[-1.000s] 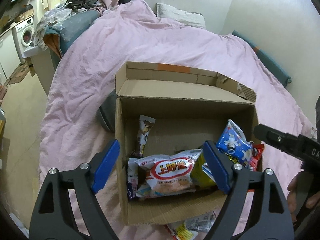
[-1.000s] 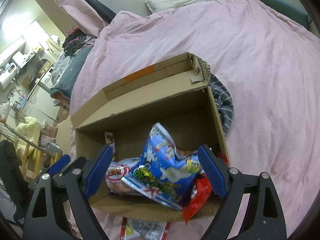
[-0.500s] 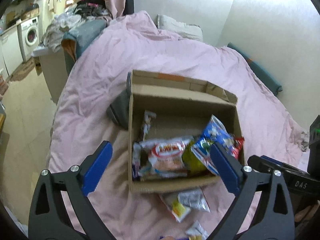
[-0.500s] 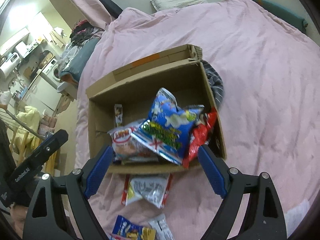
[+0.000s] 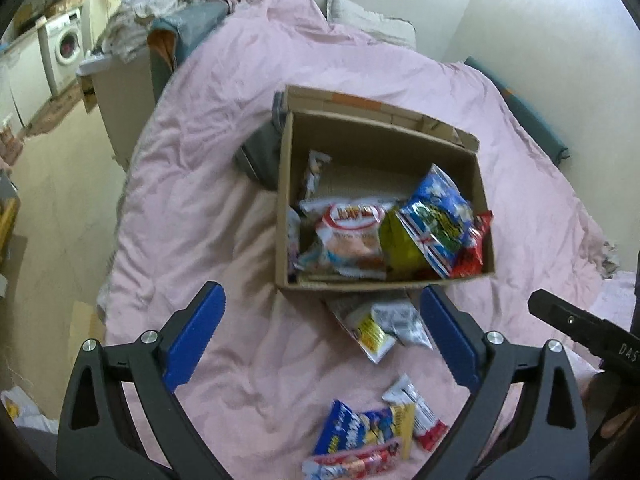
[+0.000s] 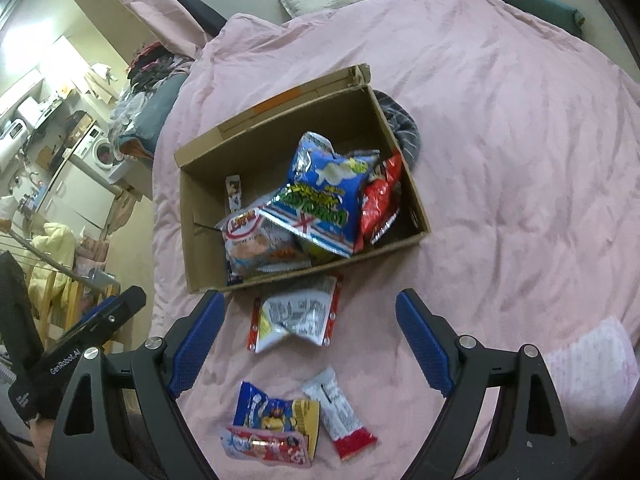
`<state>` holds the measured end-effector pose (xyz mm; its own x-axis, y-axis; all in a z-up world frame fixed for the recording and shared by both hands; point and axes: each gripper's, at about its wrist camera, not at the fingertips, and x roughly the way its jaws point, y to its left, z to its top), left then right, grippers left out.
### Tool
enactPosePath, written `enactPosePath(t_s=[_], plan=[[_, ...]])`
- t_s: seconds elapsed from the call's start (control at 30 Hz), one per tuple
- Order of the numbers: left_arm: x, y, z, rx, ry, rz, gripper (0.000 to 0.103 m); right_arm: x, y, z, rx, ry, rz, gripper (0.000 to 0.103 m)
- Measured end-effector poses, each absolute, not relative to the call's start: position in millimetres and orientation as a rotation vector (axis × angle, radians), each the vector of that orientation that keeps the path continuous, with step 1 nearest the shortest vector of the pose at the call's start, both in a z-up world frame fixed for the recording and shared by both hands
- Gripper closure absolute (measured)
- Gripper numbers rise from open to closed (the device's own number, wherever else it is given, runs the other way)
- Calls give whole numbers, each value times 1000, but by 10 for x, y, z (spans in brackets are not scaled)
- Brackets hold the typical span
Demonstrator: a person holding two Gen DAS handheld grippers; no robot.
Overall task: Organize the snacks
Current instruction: 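Withdraw both tools from the box back over the remaining pile, then lower the open left tool toward the blue bag on the pile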
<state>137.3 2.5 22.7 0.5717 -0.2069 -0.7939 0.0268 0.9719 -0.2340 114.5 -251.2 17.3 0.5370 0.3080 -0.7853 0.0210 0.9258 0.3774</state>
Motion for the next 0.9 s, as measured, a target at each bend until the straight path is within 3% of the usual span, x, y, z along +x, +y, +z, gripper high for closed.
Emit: enactPosePath(t_s=[0.4,0.9], plan=[[1219,56,167,-205,960,-128,6,1011,-2542,201,349,992,173,14],[1246,-57,-106,-166,1020,-84,6,1089,-2728,-204,343,1047,221,14]])
